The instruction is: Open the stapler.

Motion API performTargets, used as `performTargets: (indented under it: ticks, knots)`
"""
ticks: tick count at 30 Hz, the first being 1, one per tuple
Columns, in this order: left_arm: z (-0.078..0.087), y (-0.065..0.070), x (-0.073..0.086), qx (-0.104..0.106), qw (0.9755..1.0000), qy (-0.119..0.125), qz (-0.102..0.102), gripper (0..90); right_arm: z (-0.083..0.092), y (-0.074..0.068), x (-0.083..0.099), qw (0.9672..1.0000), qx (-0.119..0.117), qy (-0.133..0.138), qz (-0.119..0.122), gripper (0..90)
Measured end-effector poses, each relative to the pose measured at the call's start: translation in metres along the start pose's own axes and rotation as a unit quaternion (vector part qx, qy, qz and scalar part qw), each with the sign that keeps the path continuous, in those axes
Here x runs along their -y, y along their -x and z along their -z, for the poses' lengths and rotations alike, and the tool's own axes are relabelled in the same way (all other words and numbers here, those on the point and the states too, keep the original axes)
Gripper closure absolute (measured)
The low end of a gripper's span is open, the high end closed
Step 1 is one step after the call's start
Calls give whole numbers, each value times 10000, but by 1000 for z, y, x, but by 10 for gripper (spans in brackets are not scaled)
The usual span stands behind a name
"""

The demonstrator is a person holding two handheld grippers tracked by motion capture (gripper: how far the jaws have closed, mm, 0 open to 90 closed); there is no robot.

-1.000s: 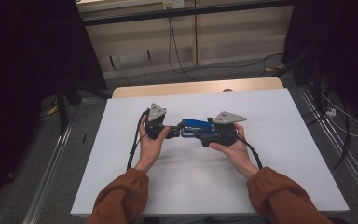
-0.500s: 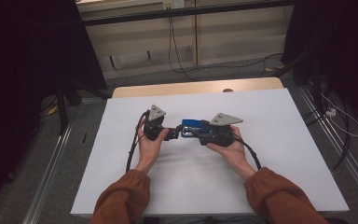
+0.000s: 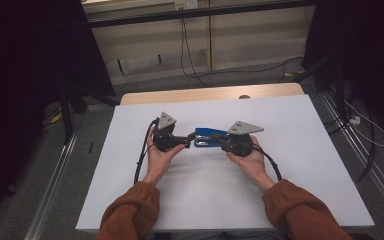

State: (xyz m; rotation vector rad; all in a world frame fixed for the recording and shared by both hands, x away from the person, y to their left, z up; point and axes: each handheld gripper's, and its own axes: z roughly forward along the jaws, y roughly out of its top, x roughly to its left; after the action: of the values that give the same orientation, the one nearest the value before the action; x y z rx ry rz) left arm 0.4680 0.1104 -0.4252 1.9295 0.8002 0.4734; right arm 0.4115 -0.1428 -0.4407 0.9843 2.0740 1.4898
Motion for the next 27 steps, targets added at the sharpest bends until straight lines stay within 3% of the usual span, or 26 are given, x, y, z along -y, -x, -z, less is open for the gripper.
performTargets:
  ticks: [4, 7, 11, 20, 27]
  knots:
    - [0, 0, 0, -13, 10000, -70, -24, 115, -1, -1, 1, 10000, -38, -61, -55, 900]
    - [1, -2, 1, 37, 10000, -37, 57, 270, -1, -1, 1, 10000, -40, -86, -23, 900]
    - [1, -2, 3, 152, 9998, -111, 119, 413, -1, 1, 1, 9999, -50, -99, -53, 900]
    - [1, -2, 5, 272, 9994, -197, 58, 749, -3, 1, 2, 9998, -69, -174, -23, 900]
    - [-3, 0, 9, 224, 9989, -419, -29, 900, -11, -1, 2, 9996, -66, -270, 34, 900]
